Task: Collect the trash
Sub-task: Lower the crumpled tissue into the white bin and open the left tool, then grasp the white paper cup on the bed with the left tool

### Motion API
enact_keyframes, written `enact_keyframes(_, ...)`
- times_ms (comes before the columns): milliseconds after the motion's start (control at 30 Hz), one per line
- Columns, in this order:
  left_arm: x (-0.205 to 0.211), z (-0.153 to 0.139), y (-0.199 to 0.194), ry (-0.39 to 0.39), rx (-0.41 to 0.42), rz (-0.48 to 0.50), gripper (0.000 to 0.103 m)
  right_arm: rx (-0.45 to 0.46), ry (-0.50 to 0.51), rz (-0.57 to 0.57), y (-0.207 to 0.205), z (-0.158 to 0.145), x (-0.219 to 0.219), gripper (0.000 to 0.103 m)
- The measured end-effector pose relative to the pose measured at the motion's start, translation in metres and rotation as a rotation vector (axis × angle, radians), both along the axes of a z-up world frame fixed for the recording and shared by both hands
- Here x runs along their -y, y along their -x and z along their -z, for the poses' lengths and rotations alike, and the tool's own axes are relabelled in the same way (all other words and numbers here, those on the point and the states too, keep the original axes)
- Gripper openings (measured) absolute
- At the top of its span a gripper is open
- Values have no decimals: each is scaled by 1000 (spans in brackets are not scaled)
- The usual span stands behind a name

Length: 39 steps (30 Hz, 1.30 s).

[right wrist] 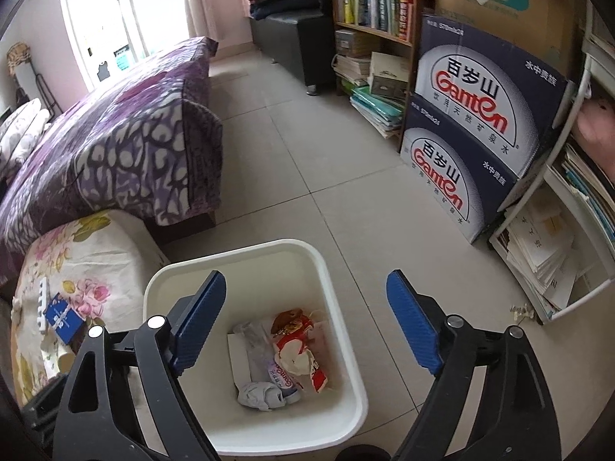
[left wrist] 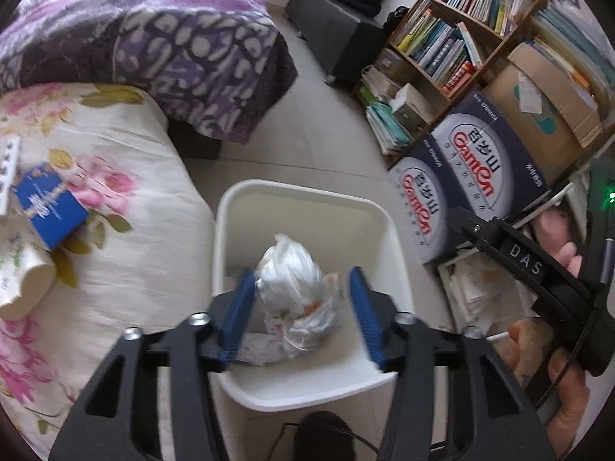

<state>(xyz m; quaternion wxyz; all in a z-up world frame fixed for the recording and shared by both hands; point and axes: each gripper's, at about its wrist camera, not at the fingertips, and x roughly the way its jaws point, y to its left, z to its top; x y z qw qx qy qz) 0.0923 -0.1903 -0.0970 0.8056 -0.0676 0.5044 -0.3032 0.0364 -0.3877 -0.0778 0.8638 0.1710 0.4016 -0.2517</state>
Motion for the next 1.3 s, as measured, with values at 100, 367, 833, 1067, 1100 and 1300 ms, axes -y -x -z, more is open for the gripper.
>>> enact_keyframes(100, 3, -1, 0, 13, -3, 9, 63, 8, -7, 12, 1, 0, 3, 86)
enact_keyframes(367, -20, -4, -9, -94, 51, -93, 75, 2, -11, -12, -7, 0, -7, 91)
enact_keyframes(833, -152, 8, -44, -381, 130, -538, 78, -40, -4, -161, -49, 14, -83, 96)
enact_keyframes(1067, -223, 34, -67, -153, -86, -672, 77, -56, 3, -228, -64, 22, -117, 96)
enact_keyframes(1100, -227, 38, -69, -136, -102, -678, 77, -54, 1, -236, -65, 23, -120, 96)
enact_keyframes(1300, -234, 65, -75, -12, -213, -635, 50, -46, -43, -318, -80, 31, -142, 96)
